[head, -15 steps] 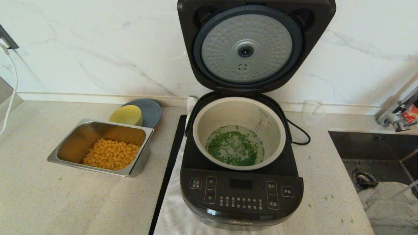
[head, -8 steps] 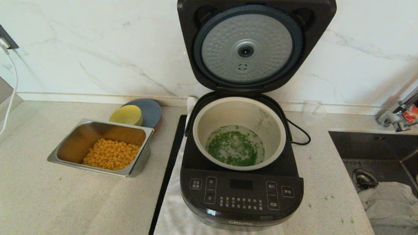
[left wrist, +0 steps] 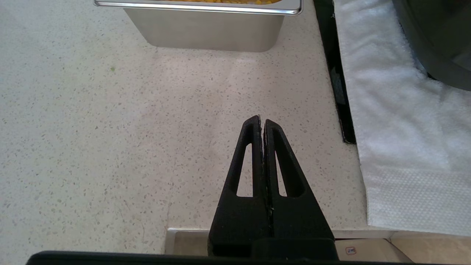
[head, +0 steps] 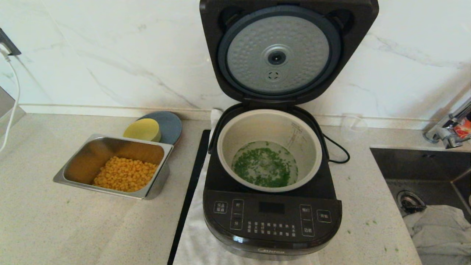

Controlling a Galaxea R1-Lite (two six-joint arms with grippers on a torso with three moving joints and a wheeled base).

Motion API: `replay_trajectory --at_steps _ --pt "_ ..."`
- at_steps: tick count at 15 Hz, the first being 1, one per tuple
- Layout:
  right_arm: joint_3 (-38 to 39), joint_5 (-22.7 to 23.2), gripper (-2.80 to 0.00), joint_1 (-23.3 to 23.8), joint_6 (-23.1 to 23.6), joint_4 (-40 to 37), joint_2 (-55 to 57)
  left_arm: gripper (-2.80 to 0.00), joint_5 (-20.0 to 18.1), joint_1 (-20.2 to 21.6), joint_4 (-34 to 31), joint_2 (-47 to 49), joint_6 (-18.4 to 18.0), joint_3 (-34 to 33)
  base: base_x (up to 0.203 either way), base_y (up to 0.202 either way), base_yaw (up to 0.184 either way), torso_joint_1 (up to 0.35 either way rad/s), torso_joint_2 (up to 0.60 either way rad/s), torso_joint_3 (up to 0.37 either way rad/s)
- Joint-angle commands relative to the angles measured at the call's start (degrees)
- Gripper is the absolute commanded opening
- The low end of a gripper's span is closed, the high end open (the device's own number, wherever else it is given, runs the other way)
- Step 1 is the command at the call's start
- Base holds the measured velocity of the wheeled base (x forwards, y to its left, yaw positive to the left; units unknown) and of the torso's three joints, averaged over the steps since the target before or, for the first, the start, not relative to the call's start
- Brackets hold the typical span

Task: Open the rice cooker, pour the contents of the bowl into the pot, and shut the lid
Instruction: Fill a bowl with water from the tap, then pour the water from the bowl into the rice cooker

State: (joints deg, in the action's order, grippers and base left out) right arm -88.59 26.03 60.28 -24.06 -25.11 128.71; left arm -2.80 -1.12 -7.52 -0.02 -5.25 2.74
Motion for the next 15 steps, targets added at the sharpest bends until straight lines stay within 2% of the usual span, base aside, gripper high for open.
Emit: replay_trajectory --at_steps 1,5,9,12,15 --pt "3.73 0.46 -2.80 -0.42 1.11 -0.10 -4.43 -2.80 -0.01 -0.02 -0.11 -0.06 -0.02 -0.02 0.000 0.000 0.000 0.000 0.00 0.000" --pt "13.82 2.10 -2.80 -4.50 5.14 0.03 -16.74 -2.80 -0.01 -0.02 -0.04 -0.06 -0.02 -0.02 0.000 0.000 0.000 0.000 0.00 0.000" --pt "20.97 1.93 -2.80 -12.23 5.85 0.03 -29.43 -2.80 -0.01 -0.02 -0.12 -0.06 -0.02 -0.02 0.000 0.000 0.000 0.000 0.00 0.000" --pt "23.93 0.73 -2.80 -22.00 5.74 -0.99 -37.86 -2.80 -0.01 -0.02 -0.12 -0.06 -0.02 -0.02 0.000 0.000 0.000 0.000 0.00 0.000" --pt "24.14 -3.78 -2.80 -34.10 5.10 -3.74 -43.25 -2.80 -0.01 -0.02 -0.04 -0.06 -0.02 -0.02 0.000 0.000 0.000 0.000 0.00 0.000"
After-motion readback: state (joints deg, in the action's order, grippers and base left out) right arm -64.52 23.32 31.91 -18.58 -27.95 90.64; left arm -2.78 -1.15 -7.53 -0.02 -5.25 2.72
